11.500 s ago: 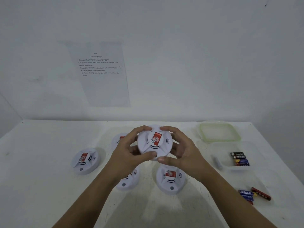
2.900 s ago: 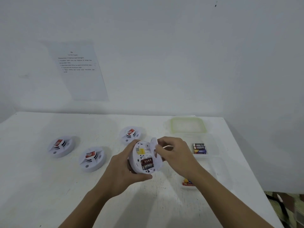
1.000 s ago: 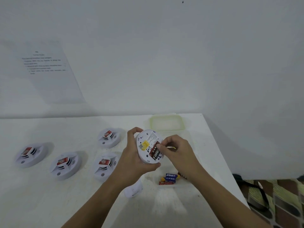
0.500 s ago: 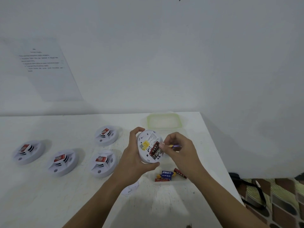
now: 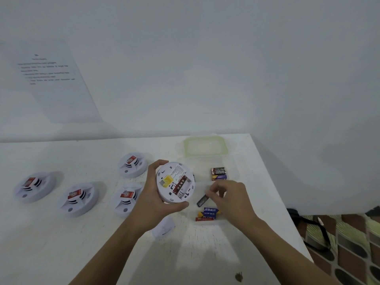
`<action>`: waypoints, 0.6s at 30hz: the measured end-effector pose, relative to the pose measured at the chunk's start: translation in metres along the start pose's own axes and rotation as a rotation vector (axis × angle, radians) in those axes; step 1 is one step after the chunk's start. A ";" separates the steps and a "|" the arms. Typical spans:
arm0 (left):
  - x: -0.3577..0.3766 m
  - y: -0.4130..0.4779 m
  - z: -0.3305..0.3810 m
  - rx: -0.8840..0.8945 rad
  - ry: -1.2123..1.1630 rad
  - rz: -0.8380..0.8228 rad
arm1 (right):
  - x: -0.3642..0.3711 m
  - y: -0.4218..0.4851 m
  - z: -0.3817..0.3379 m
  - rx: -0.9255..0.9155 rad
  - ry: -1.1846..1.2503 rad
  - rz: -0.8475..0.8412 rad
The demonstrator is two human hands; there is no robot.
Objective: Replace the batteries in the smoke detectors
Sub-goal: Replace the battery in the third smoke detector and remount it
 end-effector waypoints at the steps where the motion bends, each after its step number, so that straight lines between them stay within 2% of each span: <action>1: 0.000 0.000 0.000 -0.001 0.002 -0.008 | 0.006 -0.001 -0.003 -0.021 -0.088 -0.047; 4: 0.001 0.002 0.002 -0.006 0.008 -0.018 | 0.007 -0.002 -0.010 -0.058 -0.154 -0.042; 7: 0.001 0.003 0.004 -0.018 0.007 -0.025 | -0.012 -0.001 -0.020 -0.072 0.105 0.044; 10: 0.003 0.005 0.005 -0.023 -0.004 -0.036 | -0.025 -0.003 -0.044 -0.147 0.296 0.043; 18: 0.021 0.011 0.012 -0.019 0.063 -0.118 | -0.020 0.003 -0.063 -0.180 0.218 0.041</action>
Point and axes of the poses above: each hand's wrist, its own y-axis towards the middle knuckle, its own x-axis out of the palm, z = x × y, the point moved 10 cm from there along y, towards the middle knuckle, and after that the axes turned 12 degrees about -y, right-handed, at the moved point
